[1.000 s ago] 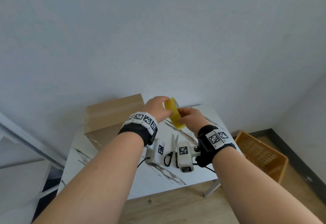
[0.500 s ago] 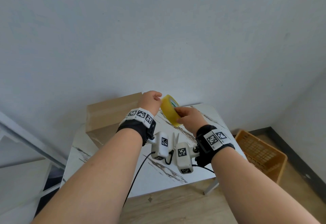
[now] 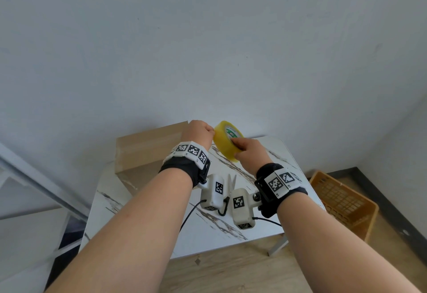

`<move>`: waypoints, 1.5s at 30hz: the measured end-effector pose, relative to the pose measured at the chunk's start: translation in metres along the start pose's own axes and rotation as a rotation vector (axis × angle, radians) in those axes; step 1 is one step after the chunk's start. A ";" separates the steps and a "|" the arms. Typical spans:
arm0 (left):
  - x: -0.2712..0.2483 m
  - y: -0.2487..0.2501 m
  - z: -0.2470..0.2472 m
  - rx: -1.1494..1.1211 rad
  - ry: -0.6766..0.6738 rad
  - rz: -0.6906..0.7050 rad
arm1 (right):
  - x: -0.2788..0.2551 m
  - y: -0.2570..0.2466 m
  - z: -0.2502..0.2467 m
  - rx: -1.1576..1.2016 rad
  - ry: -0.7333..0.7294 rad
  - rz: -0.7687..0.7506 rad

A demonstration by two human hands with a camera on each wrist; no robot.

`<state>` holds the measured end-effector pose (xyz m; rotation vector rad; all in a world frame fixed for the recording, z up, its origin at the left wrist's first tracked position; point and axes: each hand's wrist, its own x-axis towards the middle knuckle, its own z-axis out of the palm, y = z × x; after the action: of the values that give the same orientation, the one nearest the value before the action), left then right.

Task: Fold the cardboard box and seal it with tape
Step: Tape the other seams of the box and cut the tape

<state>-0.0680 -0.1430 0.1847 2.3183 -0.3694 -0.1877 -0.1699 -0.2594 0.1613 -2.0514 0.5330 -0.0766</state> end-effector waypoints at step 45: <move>0.005 -0.010 0.003 -0.032 -0.271 -0.114 | -0.003 0.021 -0.008 0.075 -0.079 -0.012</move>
<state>-0.0615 -0.1399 0.1755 2.2878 -0.3644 -0.5633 -0.1816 -0.2739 0.1480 -1.9756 0.4627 -0.0225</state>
